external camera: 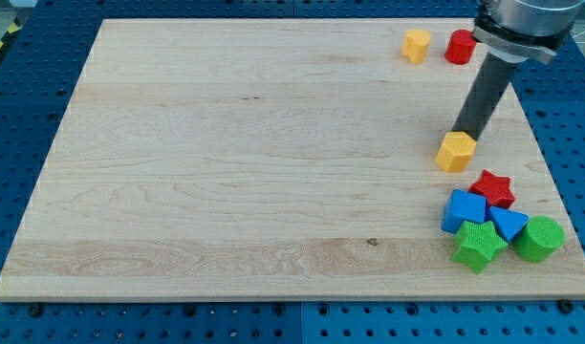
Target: Move the yellow heart towards center right
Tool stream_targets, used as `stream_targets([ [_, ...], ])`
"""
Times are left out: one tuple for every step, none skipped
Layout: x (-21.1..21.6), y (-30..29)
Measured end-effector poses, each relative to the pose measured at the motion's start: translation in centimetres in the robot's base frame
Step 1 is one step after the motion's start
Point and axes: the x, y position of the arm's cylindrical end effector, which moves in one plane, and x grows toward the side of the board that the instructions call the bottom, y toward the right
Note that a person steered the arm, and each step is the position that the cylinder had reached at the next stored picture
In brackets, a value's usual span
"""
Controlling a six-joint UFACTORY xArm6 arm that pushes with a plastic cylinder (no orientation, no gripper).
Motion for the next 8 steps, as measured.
stream_targets([
  [0.0,-1.9],
  [0.7,-1.9],
  [1.8,-2.5],
  [-0.6,-3.4],
  [-4.5,-4.7],
  [-6.6,-5.3],
  [-11.1,-6.8],
  [-16.0,-7.3],
])
